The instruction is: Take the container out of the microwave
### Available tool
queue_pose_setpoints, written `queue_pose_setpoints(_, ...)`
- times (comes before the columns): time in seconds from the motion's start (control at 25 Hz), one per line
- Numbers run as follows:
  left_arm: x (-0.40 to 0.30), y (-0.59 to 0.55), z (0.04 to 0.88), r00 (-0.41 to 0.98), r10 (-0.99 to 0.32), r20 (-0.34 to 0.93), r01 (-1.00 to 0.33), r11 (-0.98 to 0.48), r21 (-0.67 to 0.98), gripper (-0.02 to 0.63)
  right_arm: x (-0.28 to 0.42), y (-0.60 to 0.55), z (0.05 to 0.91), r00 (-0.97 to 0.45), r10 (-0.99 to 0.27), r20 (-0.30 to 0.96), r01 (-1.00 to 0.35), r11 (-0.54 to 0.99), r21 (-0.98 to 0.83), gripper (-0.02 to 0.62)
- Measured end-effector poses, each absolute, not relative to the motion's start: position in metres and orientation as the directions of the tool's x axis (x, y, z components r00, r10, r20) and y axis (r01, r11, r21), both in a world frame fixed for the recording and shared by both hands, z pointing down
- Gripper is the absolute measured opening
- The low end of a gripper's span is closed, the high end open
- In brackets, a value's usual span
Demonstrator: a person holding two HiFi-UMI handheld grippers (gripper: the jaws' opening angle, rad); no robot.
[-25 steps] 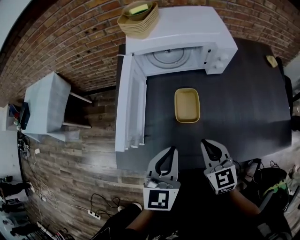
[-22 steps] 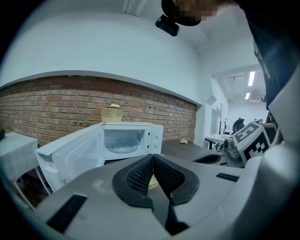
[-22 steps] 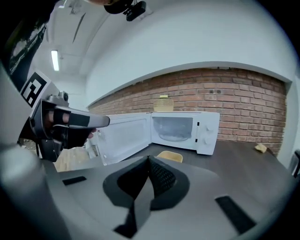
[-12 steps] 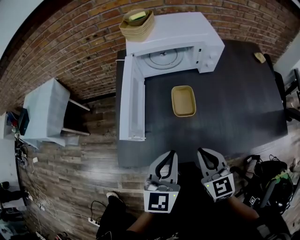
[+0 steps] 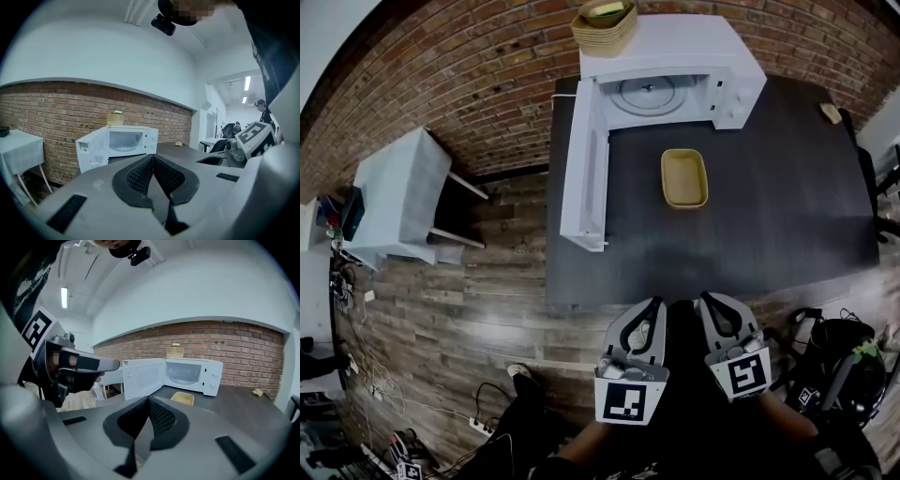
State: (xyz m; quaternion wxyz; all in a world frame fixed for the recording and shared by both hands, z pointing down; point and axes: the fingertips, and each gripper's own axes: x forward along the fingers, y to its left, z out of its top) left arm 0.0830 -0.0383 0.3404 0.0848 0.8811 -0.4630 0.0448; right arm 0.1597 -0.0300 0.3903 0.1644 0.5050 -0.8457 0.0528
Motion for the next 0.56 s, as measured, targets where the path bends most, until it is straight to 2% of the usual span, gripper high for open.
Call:
queue_pose_setpoints(0.24,0.07,-0.032,0.333,0.53,-0.834,0.154,-0.848,-0.519,0.109,0.009,0.149,-0.026,0.377,-0.465,-0.838,0.286,-0.861,0.503,0.076,0.063)
queue_pose_setpoints(0.56,0.09,-0.043,0.324,0.506,-0.851,0.14,-0.862,-0.5,0.079,0.009,0.196,-0.035,0.369,-0.436,-0.859,0.269,-0.873,0.476,0.107,0.063)
